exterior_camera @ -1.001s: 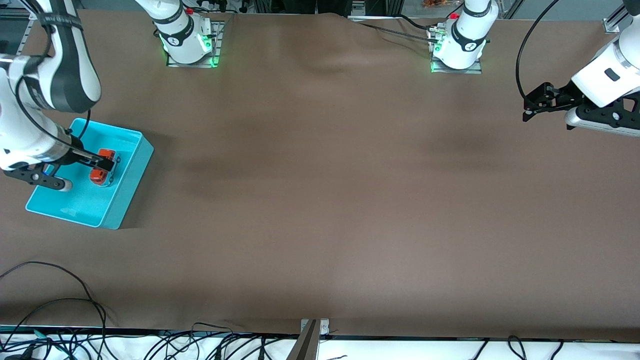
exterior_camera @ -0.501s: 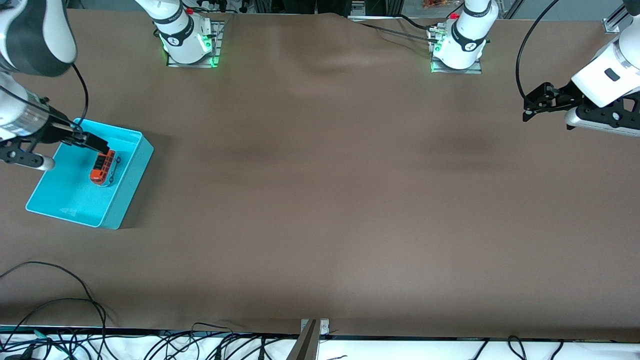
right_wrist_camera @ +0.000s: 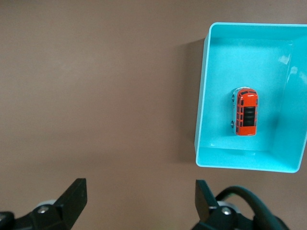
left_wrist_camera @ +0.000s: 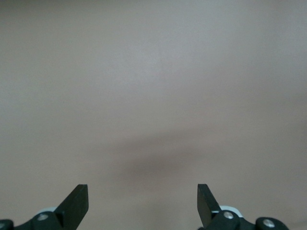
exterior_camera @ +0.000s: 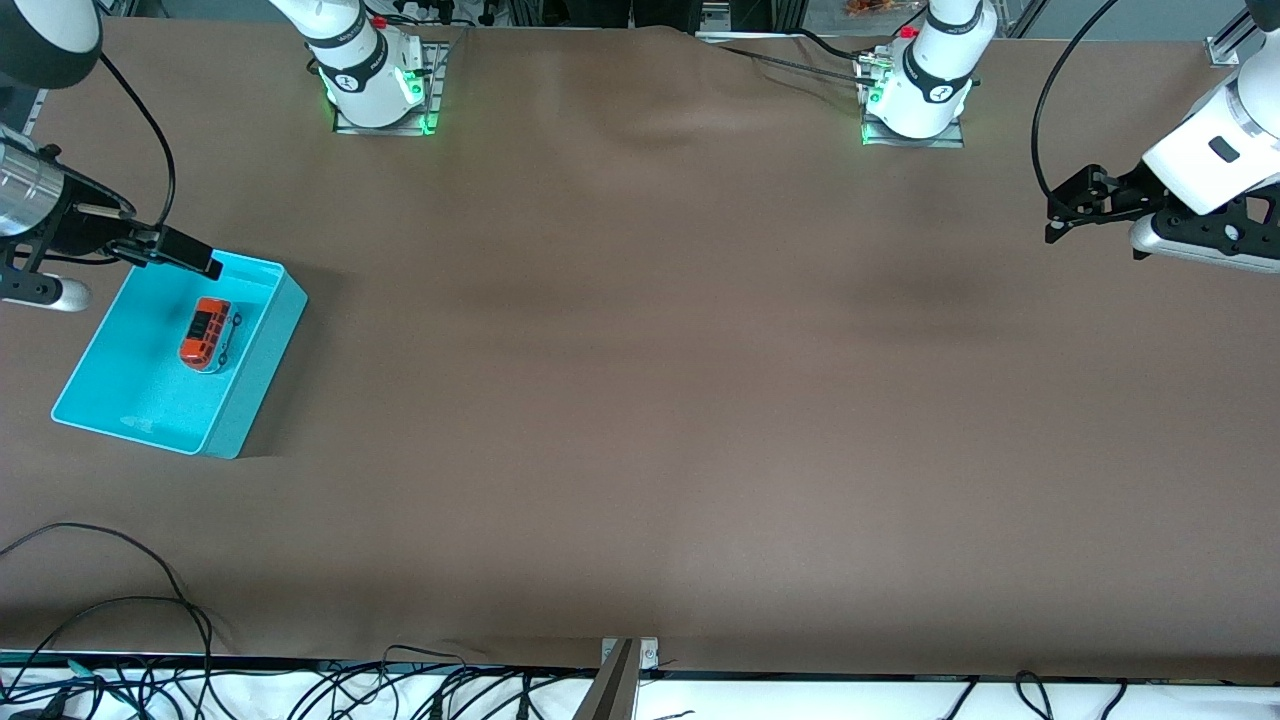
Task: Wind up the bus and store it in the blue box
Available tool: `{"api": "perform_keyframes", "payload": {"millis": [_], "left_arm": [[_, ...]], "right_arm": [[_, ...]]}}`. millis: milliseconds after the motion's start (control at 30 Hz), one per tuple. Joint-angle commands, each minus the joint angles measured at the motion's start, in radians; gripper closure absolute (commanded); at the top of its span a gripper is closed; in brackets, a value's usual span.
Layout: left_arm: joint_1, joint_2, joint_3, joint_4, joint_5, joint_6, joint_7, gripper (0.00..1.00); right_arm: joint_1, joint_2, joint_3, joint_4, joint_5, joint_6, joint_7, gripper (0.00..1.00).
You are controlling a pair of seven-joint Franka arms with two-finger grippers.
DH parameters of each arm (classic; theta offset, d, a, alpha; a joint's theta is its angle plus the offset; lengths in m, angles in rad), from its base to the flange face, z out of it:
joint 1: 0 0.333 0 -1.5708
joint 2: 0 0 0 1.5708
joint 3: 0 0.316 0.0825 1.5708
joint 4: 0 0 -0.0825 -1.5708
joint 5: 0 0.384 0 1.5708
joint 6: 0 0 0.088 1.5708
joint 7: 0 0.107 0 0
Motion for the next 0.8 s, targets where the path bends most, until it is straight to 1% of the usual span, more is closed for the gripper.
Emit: {"api": "perform_keyframes", "payload": {"millis": [0,133,367,601,768], "left_arm": [[0.001,0.011,-0.005,0.024,0.017,-0.005,0.012,0.0],[0.001,0.011,-0.005,0.024,0.019,-0.005,0.012,0.0],[0.001,0.011,-0.005,0.024,0.017,-0.005,0.012,0.0],[0.001,0.011,-0.005,0.024,0.019,-0.005,0.012,0.0],[0.001,0.012,-0.005,0.024,0.017,-0.005,0.012,0.0]], "right_arm": [[0.012,0.015,-0.013,0.055,0.026,-0.058,-0.064,0.0],[0.01,0.019,-0.012,0.065,0.024,-0.082,-0.144,0.0],[0.007,0.031,-0.004,0.073,0.007,-0.092,-0.141,0.0],[0.004,0.031,-0.012,0.081,0.003,-0.092,-0.144,0.0],[0.006,0.029,-0.006,0.081,-0.023,-0.102,-0.139,0.0]]}}
